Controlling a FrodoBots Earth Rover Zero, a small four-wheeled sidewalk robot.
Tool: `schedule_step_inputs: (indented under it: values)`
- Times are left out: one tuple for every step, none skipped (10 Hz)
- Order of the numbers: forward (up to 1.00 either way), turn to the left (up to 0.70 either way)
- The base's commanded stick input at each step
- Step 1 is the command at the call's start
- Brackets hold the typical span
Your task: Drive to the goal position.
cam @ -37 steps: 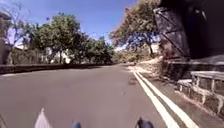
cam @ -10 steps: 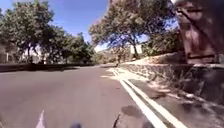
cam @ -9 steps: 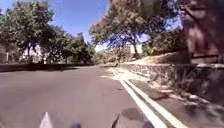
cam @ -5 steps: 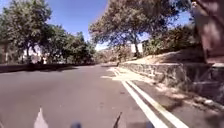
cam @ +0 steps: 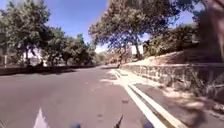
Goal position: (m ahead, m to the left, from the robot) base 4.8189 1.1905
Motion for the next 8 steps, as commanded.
schedule_step_inputs:
  values:
    - [0.50,0.00]
    - [0.50,0.00]
    - [0.50,0.00]
    - [0.50,0.00]
    - [0.50,0.00]
    - [0.50,0.00]
    - [0.50,0.00]
    - [0.50,0.00]
